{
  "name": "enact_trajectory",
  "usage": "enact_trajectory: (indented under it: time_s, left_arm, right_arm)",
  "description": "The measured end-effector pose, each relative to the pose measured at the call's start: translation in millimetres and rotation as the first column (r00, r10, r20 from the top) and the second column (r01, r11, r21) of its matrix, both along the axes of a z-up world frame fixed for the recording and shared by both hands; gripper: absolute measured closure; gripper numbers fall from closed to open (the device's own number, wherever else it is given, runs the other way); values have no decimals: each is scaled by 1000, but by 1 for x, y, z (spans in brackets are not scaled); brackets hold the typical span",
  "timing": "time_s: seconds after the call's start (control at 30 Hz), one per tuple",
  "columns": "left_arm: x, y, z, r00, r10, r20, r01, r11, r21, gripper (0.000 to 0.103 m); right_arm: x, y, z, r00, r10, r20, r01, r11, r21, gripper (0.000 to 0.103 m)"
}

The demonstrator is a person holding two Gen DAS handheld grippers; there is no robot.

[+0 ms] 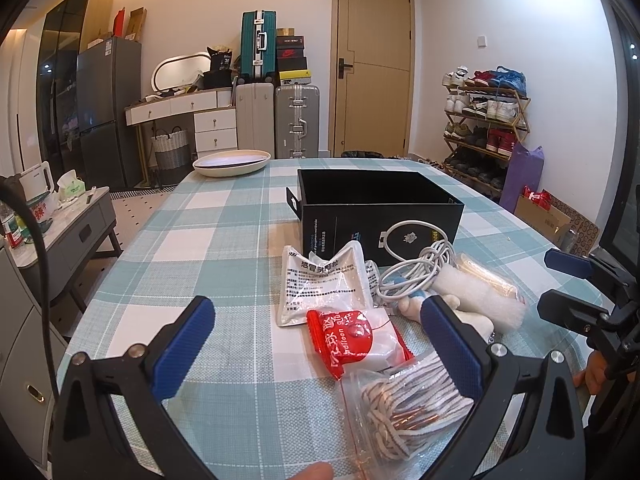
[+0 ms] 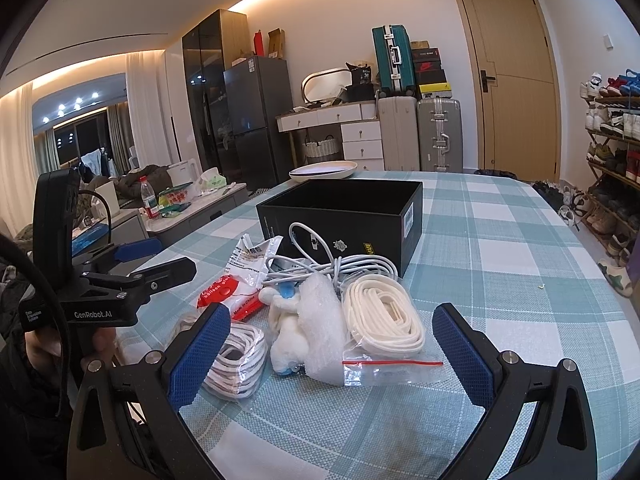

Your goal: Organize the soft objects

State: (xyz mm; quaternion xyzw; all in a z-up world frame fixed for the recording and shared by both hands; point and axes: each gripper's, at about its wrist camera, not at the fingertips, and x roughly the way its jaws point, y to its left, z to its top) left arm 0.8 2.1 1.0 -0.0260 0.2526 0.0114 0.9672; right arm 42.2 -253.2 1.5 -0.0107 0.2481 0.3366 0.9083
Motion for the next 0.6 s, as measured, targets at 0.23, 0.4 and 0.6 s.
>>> enact_trajectory:
  time_s: [0.23,0.4,0.6]
  left_arm:
    - [0,-3,-3,1000,-8,-3,8,1000,12,0]
    - [-3,-8,-1,1000,-21,7,21,1000,22,0]
    - [-4,-8,0,1000,-19,21,19,1000,14,0]
  right_arm:
    - [0,2,-1,1000,-10,-5,10,1000,-11,0]
    - [1,1,-1,1000,-19,-6,19,1000,-12,0]
    - [3,0,1,999,-32,-8,32,999,-11,0]
